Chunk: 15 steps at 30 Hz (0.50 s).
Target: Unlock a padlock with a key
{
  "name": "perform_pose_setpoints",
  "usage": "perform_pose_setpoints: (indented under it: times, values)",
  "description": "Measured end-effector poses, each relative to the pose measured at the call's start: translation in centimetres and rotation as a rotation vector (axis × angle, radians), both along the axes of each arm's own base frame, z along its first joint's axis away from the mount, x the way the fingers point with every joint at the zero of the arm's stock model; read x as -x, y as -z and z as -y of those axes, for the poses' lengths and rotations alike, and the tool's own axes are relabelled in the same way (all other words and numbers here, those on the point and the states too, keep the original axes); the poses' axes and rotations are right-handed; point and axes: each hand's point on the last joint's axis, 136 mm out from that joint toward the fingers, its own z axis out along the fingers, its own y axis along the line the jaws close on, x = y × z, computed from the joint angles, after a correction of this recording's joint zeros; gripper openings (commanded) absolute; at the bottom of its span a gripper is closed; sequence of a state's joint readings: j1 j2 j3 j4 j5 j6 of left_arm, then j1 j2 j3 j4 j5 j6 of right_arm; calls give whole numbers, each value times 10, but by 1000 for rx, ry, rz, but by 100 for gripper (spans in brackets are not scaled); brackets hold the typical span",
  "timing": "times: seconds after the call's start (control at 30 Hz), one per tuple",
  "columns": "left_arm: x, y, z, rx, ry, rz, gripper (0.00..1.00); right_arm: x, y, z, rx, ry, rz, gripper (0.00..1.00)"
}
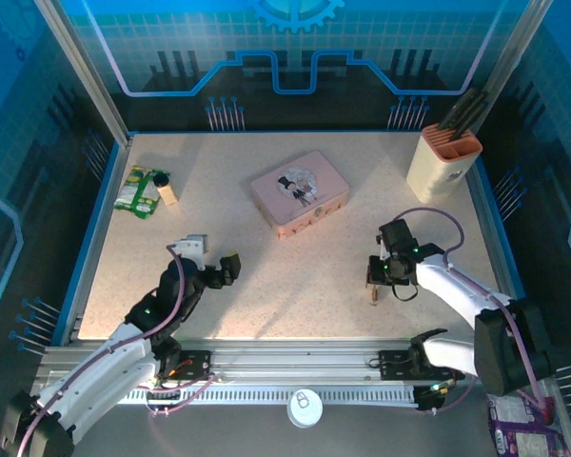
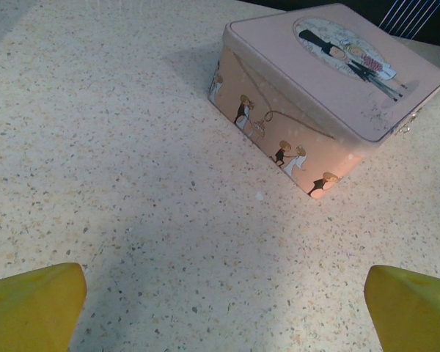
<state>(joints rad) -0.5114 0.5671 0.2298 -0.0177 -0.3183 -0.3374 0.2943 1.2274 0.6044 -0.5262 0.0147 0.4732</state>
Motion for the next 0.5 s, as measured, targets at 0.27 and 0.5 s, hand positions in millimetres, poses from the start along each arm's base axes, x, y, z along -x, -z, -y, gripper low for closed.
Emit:
perform_pose_setpoints:
  times: [0.27,0.5]
  values:
    - [0,2,0,-2,0,-3,99,-8,4,-8,-20,-31,-8,25]
    - [0,2,-1,-2,-2,-3,99,-14,-1,-10,-29,-40,15,34]
